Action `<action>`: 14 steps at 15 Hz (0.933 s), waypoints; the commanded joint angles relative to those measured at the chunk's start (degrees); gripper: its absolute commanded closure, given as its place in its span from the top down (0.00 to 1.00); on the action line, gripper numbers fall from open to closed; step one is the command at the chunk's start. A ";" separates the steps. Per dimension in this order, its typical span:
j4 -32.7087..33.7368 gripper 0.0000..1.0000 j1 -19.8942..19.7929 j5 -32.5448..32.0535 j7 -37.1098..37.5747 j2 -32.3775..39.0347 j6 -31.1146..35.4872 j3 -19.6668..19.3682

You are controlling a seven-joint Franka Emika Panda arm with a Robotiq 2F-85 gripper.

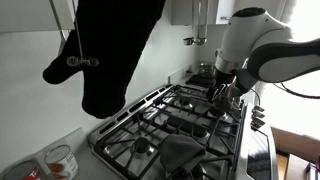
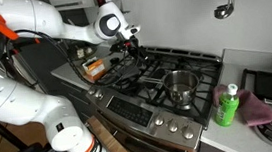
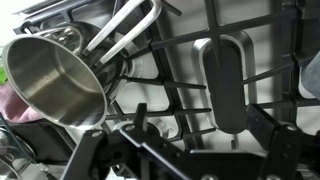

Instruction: Remove the lid from the green bottle

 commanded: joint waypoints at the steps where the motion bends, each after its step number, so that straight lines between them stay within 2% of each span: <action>1: 0.12 1.00 1.52 -0.75 0.56 0.19 -0.26 -1.35; 13: 0.12 1.00 1.52 -0.75 0.56 0.19 -0.26 -1.35; 14: 1.15 1.00 0.02 -1.56 1.64 0.97 -0.28 -2.10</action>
